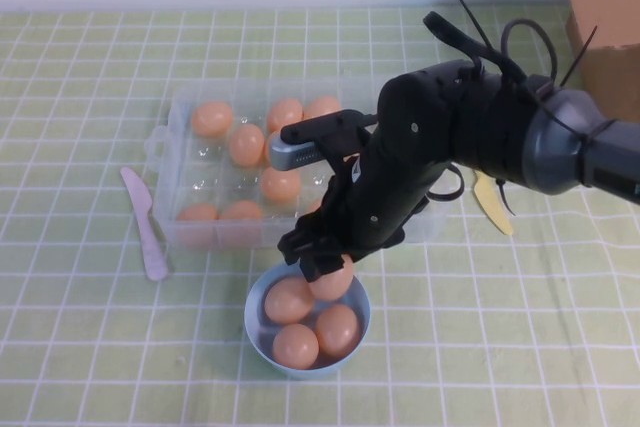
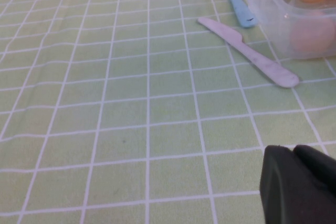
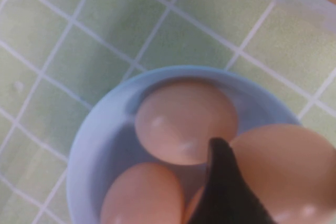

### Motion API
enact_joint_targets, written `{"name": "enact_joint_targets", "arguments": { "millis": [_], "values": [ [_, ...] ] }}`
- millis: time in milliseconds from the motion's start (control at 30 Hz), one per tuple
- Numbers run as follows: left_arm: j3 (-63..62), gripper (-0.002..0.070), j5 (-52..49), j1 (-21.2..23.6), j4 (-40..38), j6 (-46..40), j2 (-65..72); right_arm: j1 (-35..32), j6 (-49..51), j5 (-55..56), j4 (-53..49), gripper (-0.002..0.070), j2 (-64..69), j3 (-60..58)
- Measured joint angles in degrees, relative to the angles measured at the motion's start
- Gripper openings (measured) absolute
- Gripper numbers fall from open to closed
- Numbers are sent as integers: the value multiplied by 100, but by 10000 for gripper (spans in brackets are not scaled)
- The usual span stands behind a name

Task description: Take an egg out of the egg box

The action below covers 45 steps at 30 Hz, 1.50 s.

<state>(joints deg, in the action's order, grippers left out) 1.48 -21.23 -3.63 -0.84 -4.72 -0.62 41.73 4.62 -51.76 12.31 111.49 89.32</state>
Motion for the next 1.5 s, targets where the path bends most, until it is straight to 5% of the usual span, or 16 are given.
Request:
{"name": "enact_joint_targets", "arguments": {
  "millis": [333,633,933,1100,1333,1500],
  "values": [
    [0,-4,0,0,0,0,0,0,0,22,-92,370,139,0],
    [0,-4,0,0,0,0,0,0,0,-40,8,486,139,0],
    [0,-4,0,0,0,0,0,0,0,-287,22,496,-515,0],
    [0,-4,0,0,0,0,0,13,0,-673,42,391,-1209,-127],
    [0,-4,0,0,0,0,0,54,234,-809,56,58,-2615,-1159],
    [0,-4,0,0,0,0,0,63,17,-1255,53,-6,-3259,-1794]
  ]
}}
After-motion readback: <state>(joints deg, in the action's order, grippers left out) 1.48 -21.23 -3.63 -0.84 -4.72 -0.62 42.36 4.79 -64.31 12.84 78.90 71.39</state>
